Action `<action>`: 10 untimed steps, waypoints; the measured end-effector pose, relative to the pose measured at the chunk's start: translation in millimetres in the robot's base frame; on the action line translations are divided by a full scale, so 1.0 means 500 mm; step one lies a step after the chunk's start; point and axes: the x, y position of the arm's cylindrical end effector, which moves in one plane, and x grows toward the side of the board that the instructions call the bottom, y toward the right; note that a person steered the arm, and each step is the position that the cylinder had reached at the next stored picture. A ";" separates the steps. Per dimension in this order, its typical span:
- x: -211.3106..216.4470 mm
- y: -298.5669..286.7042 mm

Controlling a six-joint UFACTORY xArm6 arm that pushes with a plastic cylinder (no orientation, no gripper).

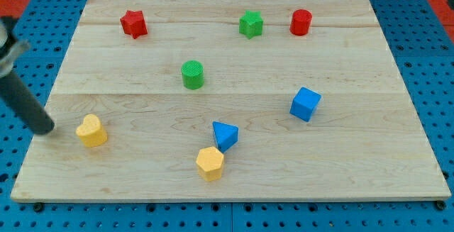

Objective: Move the yellow heart to the top of blue triangle

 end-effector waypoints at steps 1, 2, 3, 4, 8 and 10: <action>0.043 0.077; 0.039 0.156; 0.011 0.235; 0.019 0.259; 0.116 0.363; 0.096 0.392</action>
